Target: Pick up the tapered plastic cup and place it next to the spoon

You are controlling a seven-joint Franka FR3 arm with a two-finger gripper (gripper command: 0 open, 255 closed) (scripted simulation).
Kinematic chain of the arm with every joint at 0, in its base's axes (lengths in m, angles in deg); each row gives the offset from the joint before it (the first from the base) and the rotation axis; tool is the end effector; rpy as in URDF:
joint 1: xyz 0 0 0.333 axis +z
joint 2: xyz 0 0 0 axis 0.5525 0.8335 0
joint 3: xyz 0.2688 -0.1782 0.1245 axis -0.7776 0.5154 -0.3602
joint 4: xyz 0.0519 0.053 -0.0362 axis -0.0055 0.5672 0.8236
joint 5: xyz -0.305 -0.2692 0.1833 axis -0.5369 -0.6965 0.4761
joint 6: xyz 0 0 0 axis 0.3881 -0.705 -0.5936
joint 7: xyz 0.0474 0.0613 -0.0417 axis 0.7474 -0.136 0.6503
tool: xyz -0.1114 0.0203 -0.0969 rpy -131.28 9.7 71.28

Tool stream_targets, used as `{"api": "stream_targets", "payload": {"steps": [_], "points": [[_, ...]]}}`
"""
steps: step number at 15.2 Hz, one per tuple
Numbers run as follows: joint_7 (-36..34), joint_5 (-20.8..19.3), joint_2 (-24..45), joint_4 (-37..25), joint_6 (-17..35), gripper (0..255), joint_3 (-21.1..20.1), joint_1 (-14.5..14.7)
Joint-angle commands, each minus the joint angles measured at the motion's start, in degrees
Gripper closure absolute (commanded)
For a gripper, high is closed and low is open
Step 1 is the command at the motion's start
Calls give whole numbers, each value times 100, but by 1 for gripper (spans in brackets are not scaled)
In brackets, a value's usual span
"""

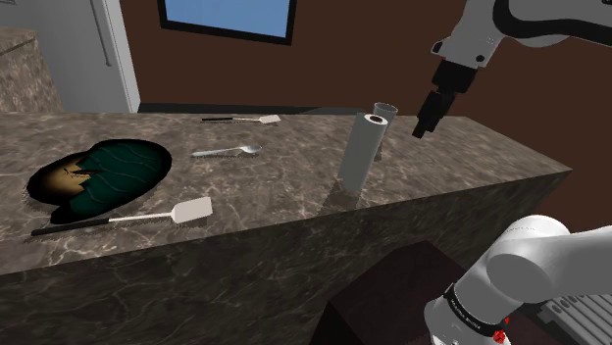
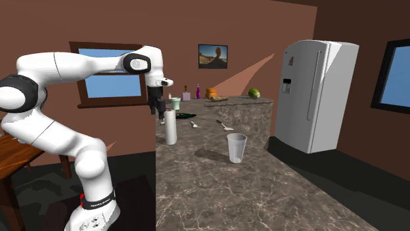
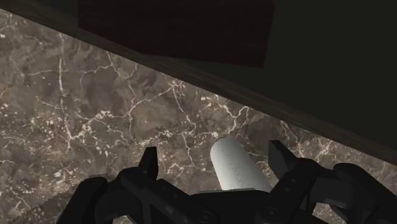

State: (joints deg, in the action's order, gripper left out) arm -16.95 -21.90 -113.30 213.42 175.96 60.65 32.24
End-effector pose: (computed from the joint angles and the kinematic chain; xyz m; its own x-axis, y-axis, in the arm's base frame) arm 0.3375 0.0162 0.6066 0.9878 0.1538 0.0222 0.1550 -0.9854 -0.0700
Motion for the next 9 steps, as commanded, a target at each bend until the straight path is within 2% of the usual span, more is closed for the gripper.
{"api": "stream_targets", "payload": {"steps": [1,9], "points": [[0,0,0,0,0,0,0,0],[1034,-322,1069,-464,687,0,845,-169]]}}
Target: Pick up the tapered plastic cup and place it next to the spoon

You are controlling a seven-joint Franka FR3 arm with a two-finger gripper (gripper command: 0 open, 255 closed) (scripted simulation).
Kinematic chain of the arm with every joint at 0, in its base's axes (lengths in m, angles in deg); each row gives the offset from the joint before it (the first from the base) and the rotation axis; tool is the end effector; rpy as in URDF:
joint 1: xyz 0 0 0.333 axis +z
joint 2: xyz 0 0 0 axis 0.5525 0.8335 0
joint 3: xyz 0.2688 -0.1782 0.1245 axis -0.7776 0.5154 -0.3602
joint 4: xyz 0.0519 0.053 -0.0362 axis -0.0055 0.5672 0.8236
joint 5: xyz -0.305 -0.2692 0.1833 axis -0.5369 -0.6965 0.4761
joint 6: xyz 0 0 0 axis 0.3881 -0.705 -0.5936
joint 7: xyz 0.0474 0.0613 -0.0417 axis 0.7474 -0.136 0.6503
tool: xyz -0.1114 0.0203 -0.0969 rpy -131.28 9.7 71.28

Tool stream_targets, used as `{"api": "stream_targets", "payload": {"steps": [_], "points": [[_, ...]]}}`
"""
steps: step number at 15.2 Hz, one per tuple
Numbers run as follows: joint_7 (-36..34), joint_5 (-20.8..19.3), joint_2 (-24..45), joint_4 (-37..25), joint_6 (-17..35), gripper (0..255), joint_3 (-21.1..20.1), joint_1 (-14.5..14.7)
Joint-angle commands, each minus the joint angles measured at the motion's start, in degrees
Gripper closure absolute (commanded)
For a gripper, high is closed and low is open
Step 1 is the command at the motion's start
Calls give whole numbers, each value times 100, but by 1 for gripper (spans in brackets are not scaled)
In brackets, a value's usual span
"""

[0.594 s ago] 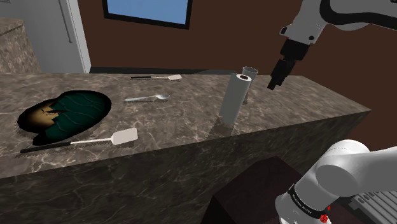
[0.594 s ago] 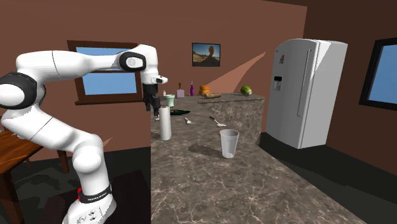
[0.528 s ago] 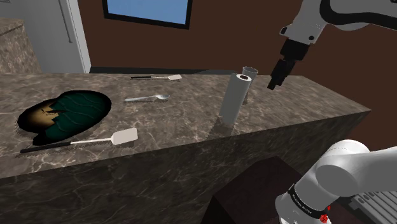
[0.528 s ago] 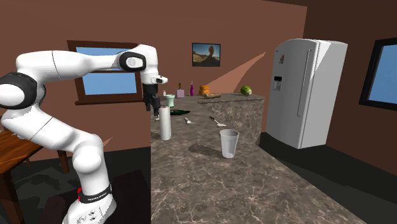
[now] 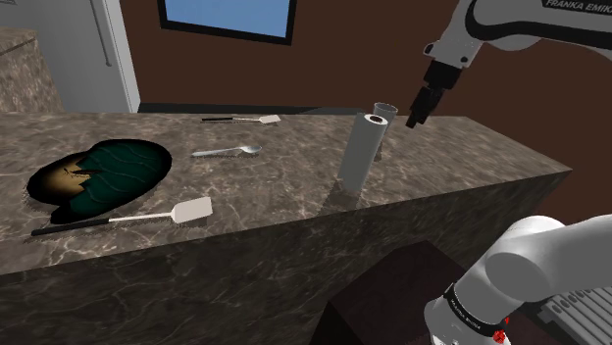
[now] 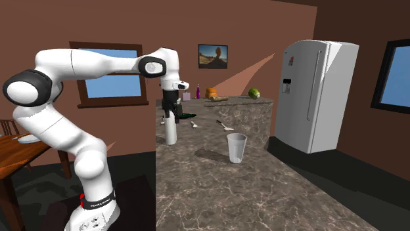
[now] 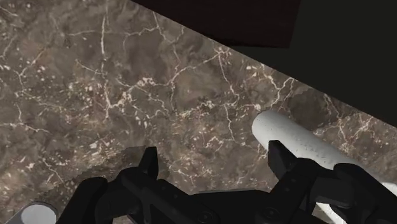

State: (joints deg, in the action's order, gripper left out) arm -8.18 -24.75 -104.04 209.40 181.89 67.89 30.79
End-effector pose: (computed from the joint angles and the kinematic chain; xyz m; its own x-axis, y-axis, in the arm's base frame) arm 0.3953 -0.0623 0.5921 0.9841 0.1705 0.0494 0.1744 -0.9808 -0.0877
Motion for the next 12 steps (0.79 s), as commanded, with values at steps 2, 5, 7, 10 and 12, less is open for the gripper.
{"api": "stream_targets", "payload": {"steps": [2,5,7,10,12], "points": [[414,-60,460,-252,241,0,325,-48],[805,-41,970,-593,430,0,622,-75],[1071,9,1332,-859,533,0,816,-88],[1480,146,1908,-1317,644,0,1096,-113],[1760,280,2317,-1665,685,0,1270,-141]]}}
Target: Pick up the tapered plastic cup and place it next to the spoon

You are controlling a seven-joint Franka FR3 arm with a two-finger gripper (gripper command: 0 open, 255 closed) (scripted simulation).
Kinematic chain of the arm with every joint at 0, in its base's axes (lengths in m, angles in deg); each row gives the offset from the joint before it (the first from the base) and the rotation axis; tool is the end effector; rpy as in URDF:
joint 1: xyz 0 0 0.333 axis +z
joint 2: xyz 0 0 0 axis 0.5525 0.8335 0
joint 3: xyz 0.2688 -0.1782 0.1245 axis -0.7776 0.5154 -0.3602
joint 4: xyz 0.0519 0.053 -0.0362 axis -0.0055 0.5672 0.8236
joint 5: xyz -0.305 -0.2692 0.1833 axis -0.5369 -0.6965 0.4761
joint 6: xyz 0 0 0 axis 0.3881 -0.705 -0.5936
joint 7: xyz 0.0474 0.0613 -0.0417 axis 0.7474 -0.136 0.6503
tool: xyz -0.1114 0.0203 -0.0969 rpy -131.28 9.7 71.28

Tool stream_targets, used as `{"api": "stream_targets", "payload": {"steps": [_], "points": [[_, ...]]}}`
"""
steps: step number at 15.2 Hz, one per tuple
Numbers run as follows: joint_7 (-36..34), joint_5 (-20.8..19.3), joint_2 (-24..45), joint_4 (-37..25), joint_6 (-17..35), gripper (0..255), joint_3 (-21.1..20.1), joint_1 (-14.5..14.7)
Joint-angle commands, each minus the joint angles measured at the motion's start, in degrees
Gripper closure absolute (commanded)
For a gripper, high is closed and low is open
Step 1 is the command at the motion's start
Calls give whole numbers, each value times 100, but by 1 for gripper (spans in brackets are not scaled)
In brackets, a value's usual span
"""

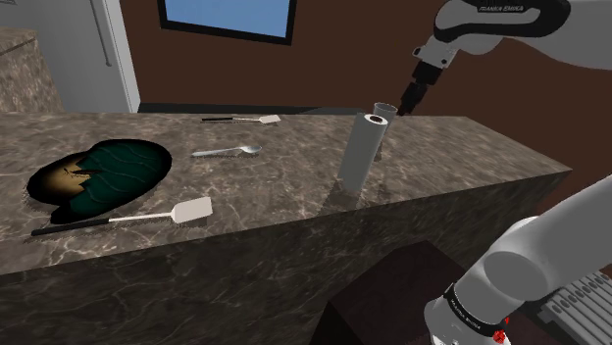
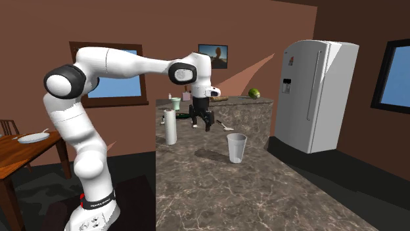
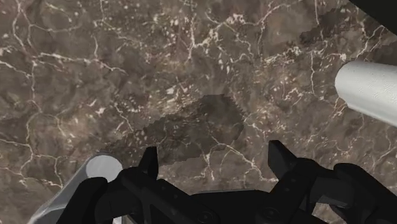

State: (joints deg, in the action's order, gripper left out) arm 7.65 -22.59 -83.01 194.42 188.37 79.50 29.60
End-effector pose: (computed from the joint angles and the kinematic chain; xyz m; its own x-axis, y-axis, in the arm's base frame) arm 0.4982 -0.1981 0.5669 0.9752 0.1988 0.0977 0.2095 -0.9711 -0.1146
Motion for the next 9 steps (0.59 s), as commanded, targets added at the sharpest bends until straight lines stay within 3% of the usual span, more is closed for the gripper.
{"api": "stream_targets", "payload": {"steps": [1,9], "points": [[318,144,425,-355,46,0,192,-41],[1403,1052,2321,-2255,-208,0,670,-438]]}}
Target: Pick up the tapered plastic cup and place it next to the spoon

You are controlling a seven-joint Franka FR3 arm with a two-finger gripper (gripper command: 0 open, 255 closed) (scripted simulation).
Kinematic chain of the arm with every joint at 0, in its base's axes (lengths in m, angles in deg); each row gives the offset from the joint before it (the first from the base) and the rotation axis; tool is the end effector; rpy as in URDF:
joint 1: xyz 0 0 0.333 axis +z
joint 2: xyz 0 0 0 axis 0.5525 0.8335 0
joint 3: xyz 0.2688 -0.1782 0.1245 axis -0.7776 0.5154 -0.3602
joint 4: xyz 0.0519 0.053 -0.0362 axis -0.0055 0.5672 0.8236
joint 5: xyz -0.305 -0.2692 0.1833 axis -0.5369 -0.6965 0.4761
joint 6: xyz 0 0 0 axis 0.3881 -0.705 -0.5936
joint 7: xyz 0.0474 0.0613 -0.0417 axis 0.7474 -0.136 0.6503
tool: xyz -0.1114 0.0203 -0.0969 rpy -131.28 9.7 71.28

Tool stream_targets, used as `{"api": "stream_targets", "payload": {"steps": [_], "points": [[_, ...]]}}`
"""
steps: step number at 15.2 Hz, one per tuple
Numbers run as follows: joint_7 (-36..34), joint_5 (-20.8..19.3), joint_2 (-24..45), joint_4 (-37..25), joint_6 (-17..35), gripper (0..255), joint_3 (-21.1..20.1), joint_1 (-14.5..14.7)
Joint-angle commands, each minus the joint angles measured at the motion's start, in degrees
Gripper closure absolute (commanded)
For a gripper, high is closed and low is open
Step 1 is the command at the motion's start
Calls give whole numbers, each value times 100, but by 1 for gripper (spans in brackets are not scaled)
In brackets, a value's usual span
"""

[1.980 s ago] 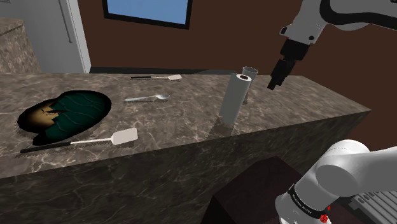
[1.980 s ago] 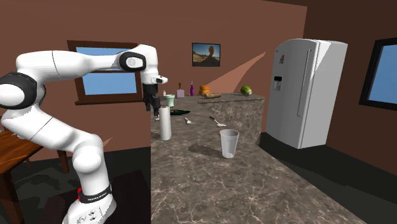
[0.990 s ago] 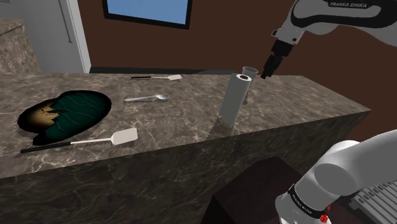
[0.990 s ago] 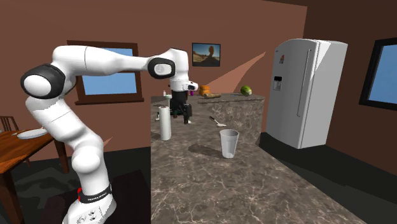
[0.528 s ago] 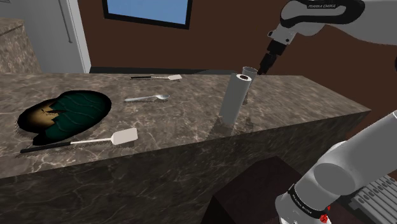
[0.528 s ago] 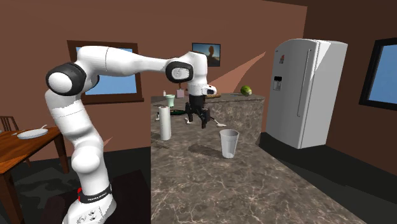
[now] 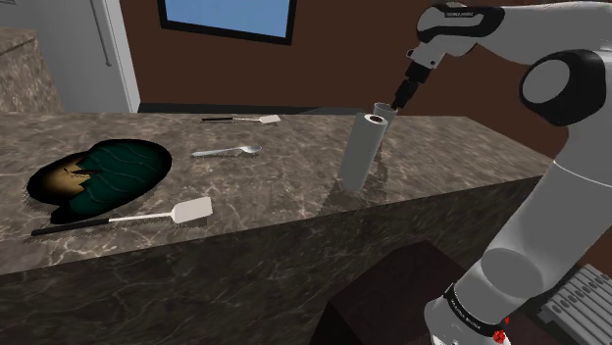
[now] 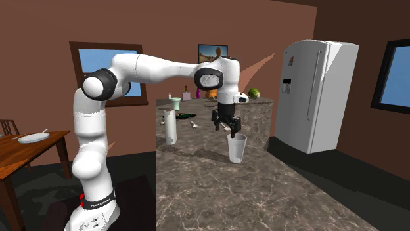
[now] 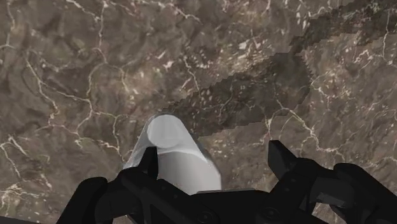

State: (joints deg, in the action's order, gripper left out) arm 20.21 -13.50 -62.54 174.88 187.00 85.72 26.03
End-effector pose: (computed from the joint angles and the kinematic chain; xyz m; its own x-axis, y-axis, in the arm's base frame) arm 0.5789 -0.3008 0.5486 0.9668 0.2178 0.1339 0.2353 -0.9629 -0.1324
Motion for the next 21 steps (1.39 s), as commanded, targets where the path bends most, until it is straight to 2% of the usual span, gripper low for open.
{"api": "stream_targets", "payload": {"steps": [1,6,14,21], "points": [[261,279,538,-602,-149,0,74,-175],[656,960,1990,-2472,-733,0,60,-828],[714,915,1869,-1719,-93,0,19,-653],[714,915,1869,-1720,-94,0,19,-653]]}}
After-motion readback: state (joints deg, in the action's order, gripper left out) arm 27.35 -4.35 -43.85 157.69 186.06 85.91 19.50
